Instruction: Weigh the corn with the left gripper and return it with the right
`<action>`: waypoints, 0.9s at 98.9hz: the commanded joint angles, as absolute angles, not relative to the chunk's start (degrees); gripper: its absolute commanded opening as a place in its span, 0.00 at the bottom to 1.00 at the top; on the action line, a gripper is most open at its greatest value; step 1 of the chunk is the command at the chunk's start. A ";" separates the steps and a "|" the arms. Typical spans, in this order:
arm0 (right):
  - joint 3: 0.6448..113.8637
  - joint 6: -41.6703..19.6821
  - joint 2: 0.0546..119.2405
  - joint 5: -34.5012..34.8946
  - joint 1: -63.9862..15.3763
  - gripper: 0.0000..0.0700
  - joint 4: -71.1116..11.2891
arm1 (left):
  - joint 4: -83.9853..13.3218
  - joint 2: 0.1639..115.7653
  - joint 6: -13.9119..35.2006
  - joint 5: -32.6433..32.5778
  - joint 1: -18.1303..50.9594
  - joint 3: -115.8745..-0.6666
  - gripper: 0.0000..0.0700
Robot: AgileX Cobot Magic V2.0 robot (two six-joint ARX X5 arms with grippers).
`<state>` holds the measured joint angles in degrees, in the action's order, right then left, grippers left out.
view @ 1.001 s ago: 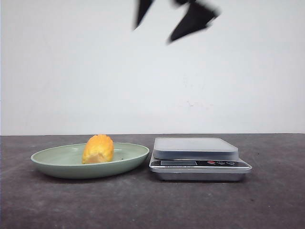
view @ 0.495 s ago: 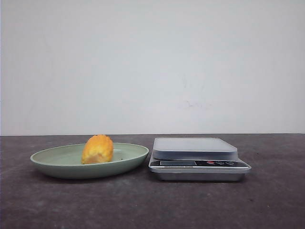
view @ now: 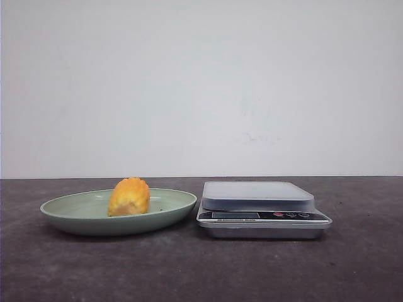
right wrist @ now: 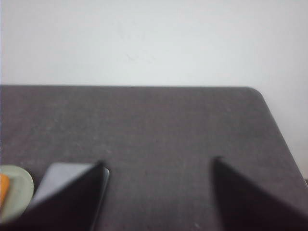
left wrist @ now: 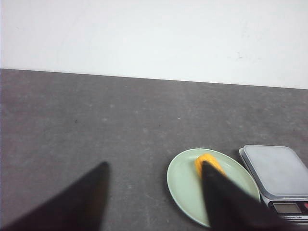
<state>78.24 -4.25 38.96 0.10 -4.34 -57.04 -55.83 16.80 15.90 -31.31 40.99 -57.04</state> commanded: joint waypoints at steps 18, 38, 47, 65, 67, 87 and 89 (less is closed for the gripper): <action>79.07 -4.14 38.04 0.25 -4.32 0.01 -56.45 | -54.37 16.78 14.70 -31.48 41.25 -57.67 0.01; 79.07 -4.10 38.06 0.19 -4.32 0.01 -57.98 | -54.41 16.78 14.72 -31.53 41.25 -57.67 0.02; 79.09 -4.05 38.06 -0.03 -4.32 0.01 -58.00 | -54.46 16.78 14.57 -31.53 41.25 -57.69 0.02; 79.09 -4.05 38.06 -0.01 -4.32 0.01 -57.91 | -54.41 16.78 14.59 -31.53 41.25 -57.69 0.02; 79.09 -4.05 38.06 -0.01 -4.32 0.01 -57.89 | -54.41 16.78 14.59 -31.53 41.25 -57.69 0.02; 79.09 -4.05 38.06 -0.03 -4.32 0.01 -57.89 | -54.41 16.78 14.59 -31.53 41.25 -57.69 0.02; 79.09 -4.05 38.06 -0.03 -4.32 0.01 -57.89 | -54.41 16.78 14.59 -31.53 41.25 -57.69 0.02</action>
<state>78.24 -4.19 37.65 0.03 -4.34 -58.46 -55.05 16.80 15.57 -31.33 40.99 -57.04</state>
